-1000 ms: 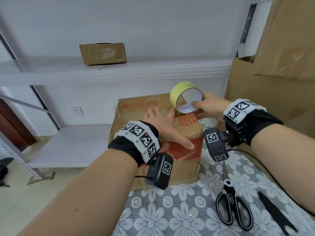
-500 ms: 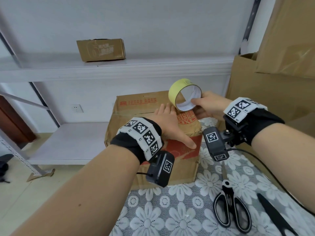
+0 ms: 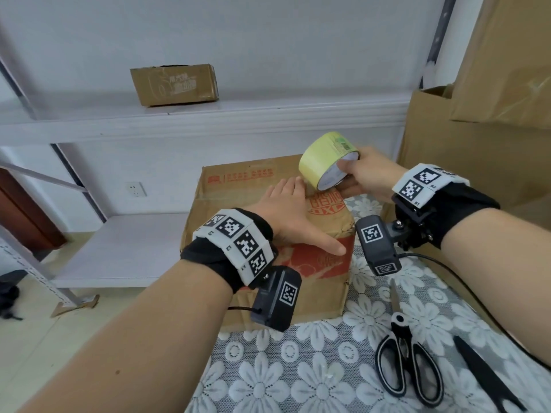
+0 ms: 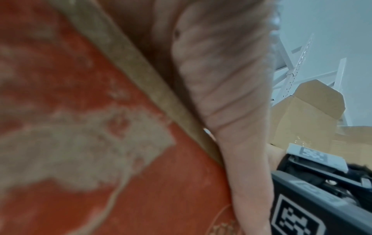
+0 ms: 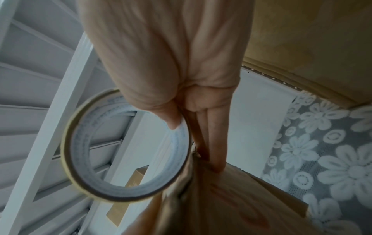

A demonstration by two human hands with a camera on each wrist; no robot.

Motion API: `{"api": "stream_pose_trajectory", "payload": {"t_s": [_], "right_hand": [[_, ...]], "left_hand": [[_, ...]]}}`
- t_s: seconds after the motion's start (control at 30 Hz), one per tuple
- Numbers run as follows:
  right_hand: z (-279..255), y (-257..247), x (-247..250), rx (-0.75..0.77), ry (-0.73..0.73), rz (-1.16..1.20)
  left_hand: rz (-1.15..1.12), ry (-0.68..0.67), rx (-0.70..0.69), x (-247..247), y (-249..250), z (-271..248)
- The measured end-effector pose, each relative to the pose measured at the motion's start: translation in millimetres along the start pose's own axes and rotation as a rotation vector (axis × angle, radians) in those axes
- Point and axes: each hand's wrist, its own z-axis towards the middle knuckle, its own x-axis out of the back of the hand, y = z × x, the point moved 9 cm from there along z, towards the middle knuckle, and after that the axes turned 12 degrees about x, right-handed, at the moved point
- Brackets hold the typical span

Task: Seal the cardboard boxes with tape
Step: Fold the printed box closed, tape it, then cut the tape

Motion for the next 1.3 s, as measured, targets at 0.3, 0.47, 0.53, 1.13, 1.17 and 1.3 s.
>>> {"api": "stream_pose_trajectory", "payload": {"t_s": [0.3,0.47,0.53,1.13,1.17,1.3], "right_hand": [[-7.0,21.9,2.8,-0.109,0.044,0.309],[-9.8,36.3,-2.3,-0.178,0.009,0.444],[-9.2,38.5,-3.0,-0.185,0.005,0.482],[-11.5,69.3,11.7,-0.124,0.206,0.390],[-11.9,69.5,12.4,-0.119,0.219,0.380],[-14.3,73.2,9.4,-0.136,0.193,0.362]], "left_hand": [[-0.042,-0.033,0.025,-3.5,-1.7,-0.2],[-0.034,-0.042,0.026,-4.0,-2.2,0.0],[-0.032,-0.043,0.024,-3.8,-2.2,1.3],[0.012,-0.082,0.066,-5.3,5.1,6.9],[0.014,-0.080,0.065,-5.7,5.2,6.9],[0.011,-0.065,0.064,-5.8,5.4,8.2]]}}
